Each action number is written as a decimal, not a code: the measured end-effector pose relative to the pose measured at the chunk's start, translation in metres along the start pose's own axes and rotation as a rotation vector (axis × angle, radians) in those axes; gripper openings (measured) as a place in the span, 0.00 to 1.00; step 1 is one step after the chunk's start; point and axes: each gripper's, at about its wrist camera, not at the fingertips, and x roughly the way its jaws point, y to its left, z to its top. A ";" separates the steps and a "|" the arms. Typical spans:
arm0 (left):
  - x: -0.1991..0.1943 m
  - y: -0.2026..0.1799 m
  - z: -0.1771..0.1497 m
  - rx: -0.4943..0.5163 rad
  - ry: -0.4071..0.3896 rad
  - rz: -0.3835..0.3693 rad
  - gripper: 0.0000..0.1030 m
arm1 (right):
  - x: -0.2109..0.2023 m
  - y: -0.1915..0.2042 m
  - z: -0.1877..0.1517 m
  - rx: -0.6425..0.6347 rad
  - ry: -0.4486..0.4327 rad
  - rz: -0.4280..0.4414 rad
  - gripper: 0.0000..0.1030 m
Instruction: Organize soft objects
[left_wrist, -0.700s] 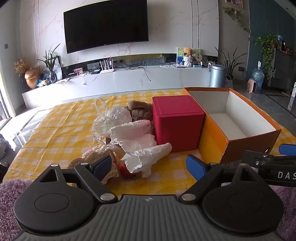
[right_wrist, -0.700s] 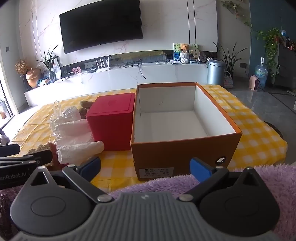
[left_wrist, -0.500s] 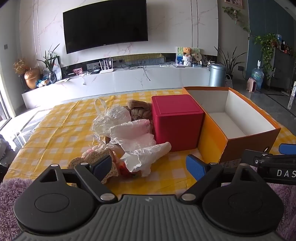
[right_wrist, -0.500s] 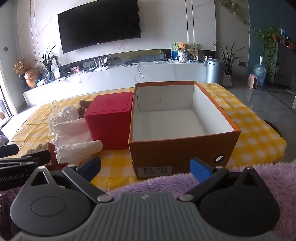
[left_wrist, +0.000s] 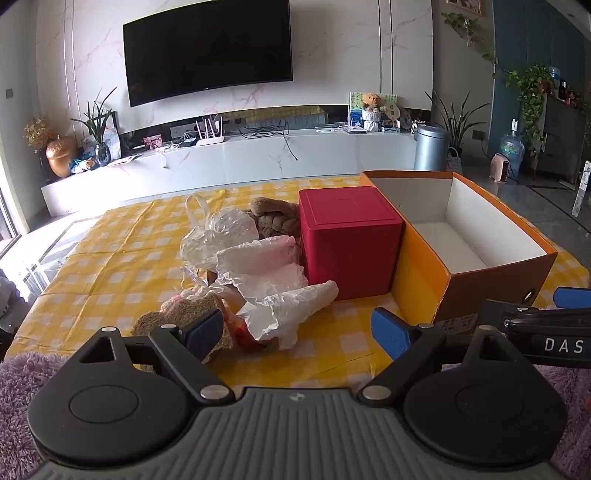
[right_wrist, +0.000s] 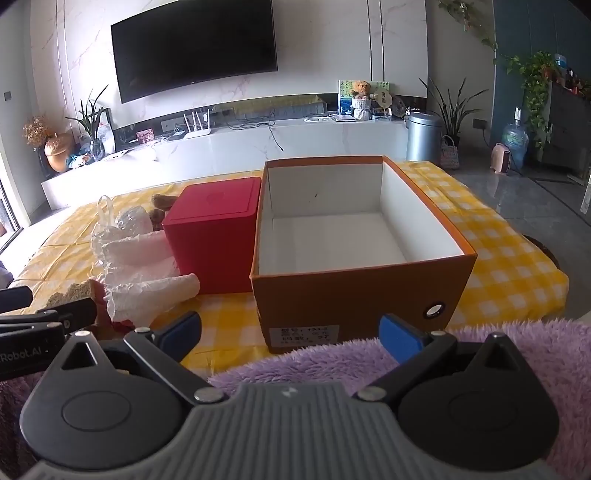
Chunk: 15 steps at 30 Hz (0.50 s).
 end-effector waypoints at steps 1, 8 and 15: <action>0.000 0.000 0.000 0.000 0.001 -0.001 1.00 | 0.000 0.000 0.000 0.000 0.001 0.000 0.98; -0.001 0.000 0.001 -0.008 0.005 -0.004 1.00 | 0.001 0.000 -0.001 -0.001 0.002 -0.001 0.98; 0.000 -0.001 0.001 -0.004 0.004 -0.006 1.00 | 0.002 0.000 -0.002 -0.008 0.005 -0.005 0.98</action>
